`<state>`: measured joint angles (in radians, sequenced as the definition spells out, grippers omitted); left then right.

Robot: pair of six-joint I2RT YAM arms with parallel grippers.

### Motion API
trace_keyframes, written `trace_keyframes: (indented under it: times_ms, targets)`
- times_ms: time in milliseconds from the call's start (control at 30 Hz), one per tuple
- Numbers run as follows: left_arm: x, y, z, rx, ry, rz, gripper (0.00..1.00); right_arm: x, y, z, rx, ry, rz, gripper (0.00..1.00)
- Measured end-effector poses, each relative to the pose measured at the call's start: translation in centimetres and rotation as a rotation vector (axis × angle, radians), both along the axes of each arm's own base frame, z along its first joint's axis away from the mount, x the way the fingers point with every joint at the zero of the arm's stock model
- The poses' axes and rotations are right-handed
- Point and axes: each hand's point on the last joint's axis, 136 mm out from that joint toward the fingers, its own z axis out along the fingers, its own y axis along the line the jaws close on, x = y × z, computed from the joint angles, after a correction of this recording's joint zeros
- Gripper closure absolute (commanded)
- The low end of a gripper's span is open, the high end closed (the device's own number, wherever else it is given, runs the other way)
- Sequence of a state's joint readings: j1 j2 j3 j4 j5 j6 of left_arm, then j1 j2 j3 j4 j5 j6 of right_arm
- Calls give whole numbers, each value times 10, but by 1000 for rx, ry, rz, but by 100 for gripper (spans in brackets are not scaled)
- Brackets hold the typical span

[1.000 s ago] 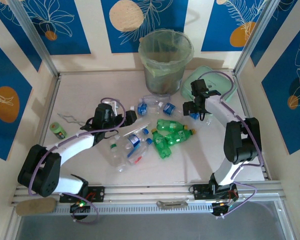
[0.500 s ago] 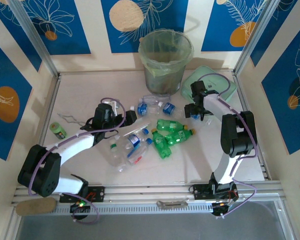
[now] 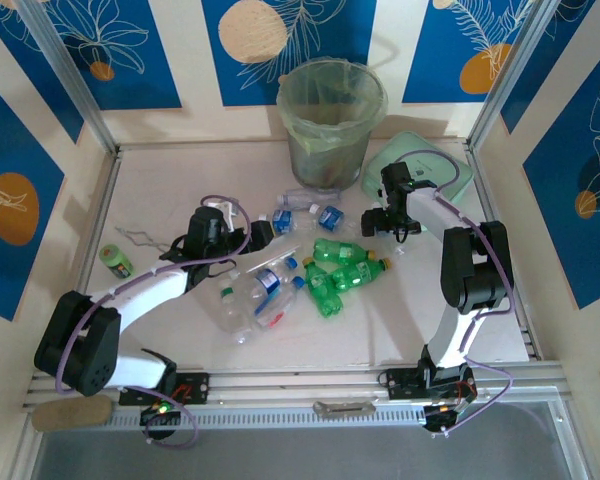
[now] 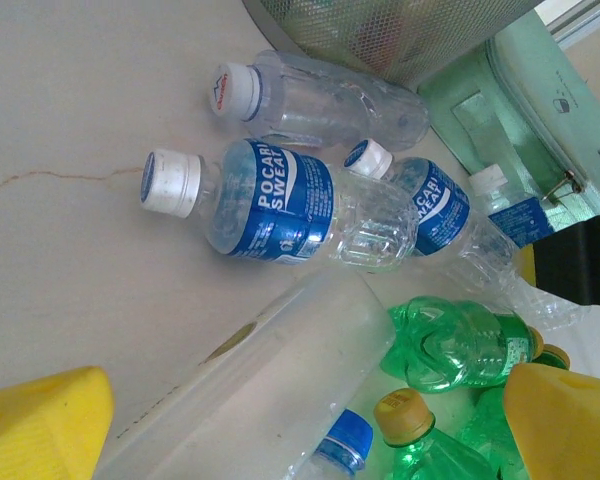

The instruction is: Put the plastic bottles in the bin

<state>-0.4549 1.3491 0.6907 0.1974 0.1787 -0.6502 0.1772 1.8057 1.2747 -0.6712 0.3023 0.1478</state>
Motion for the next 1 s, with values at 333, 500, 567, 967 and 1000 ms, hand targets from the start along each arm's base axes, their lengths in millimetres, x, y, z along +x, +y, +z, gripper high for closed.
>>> trace_keyframes:
  times_ms: [333,500,567,967,1000]
  targets:
    - [0,0,0,0,0,0,0,4,-4,-8,-60,11,3,9]
    - [0,0,0,0,0,0,0,2,-6,-18,-91,37,16,10]
    - [0,0,0,0,0,0,0,2,-7,-21,-104,45,18,11]
    - [0,0,0,-5,4,4,0,2,-8,-25,-121,56,38,29]
    - [0,0,0,-5,4,4,0,2,-8,-25,-121,57,39,32]
